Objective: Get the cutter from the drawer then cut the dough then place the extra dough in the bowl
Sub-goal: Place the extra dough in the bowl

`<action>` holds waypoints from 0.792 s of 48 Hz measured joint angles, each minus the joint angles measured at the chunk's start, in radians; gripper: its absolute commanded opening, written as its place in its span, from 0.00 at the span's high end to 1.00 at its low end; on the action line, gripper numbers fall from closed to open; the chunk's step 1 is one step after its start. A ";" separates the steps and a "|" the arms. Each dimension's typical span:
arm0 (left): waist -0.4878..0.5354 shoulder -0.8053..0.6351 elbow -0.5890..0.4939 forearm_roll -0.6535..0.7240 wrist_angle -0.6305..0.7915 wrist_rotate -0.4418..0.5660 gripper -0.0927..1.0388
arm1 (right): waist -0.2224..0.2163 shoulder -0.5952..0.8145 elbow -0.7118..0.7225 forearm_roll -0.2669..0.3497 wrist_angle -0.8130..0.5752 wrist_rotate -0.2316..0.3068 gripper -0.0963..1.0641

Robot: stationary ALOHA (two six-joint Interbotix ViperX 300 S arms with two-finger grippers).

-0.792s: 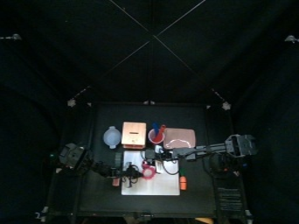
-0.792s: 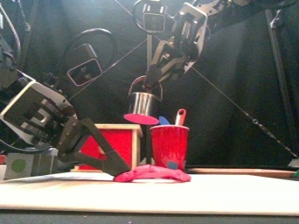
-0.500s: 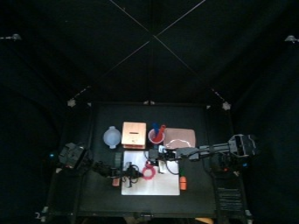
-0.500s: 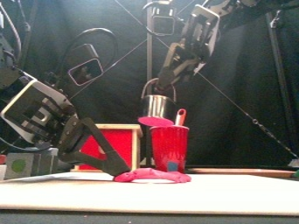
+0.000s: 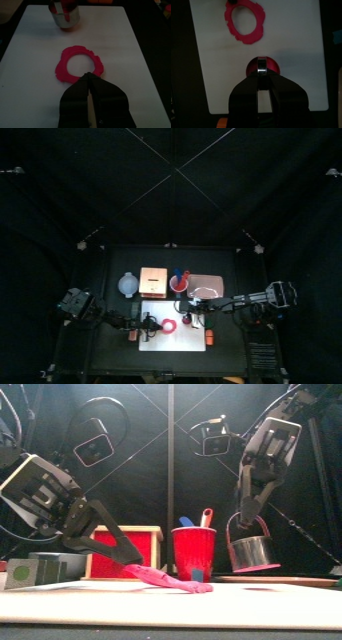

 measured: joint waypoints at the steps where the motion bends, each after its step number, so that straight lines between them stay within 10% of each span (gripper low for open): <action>1: 0.003 -0.003 -0.002 0.000 0.000 0.003 0.58 | 0.000 -0.002 0.005 0.000 -0.005 0.000 0.54; 25: 0.026 -0.048 0.014 0.000 0.003 0.021 0.58 | 0.002 -0.002 0.077 0.003 -0.104 0.002 0.22; 38: 0.035 -0.055 0.015 0.005 0.003 0.023 0.57 | 0.002 -0.017 0.051 0.000 -0.132 0.002 0.20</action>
